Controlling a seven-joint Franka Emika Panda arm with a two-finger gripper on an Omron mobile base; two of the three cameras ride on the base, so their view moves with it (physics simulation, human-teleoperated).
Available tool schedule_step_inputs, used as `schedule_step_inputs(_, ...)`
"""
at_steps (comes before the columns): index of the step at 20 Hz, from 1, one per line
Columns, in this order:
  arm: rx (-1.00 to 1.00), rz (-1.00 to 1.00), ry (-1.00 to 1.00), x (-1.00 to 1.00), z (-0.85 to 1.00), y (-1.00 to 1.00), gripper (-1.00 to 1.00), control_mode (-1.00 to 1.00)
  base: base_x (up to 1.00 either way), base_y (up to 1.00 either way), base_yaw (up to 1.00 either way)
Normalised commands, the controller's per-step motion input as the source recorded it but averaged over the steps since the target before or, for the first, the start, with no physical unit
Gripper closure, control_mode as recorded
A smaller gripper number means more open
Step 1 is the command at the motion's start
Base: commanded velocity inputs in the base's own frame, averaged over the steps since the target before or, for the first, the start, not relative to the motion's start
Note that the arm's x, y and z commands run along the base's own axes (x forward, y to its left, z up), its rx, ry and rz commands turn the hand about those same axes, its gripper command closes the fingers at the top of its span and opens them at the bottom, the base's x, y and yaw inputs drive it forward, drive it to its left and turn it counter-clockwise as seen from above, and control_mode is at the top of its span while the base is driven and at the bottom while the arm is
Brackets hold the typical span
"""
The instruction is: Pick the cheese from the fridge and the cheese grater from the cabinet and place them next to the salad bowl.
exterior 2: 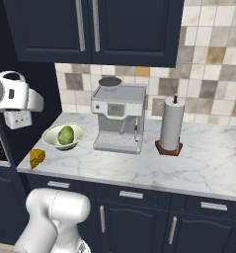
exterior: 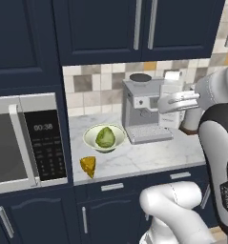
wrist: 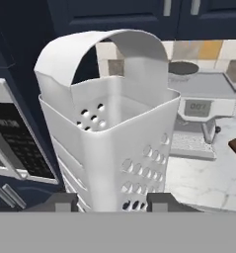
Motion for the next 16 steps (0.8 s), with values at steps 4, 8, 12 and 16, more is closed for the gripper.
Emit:
schedule_step_inputs(4, 0.00, 0.39, 0.01, 0.47, -0.44, 0.00, 1.00, -1.00, 0.00, 0.00, 0.00)
schedule_step_inputs(8, 0.00, 0.43, 0.00, 0.40, -0.61, -0.01, 1.00, -1.00, 0.00, 0.00, 0.00)
schedule_step_inputs(12, 0.00, 0.42, 0.01, 0.53, -0.68, -0.04, 1.00, -1.00, 0.00, 0.00, 0.00)
schedule_step_inputs(16, 0.00, 0.50, 0.02, 0.78, -0.58, -0.27, 1.00, -1.00, 0.00, 0.00, 0.00)
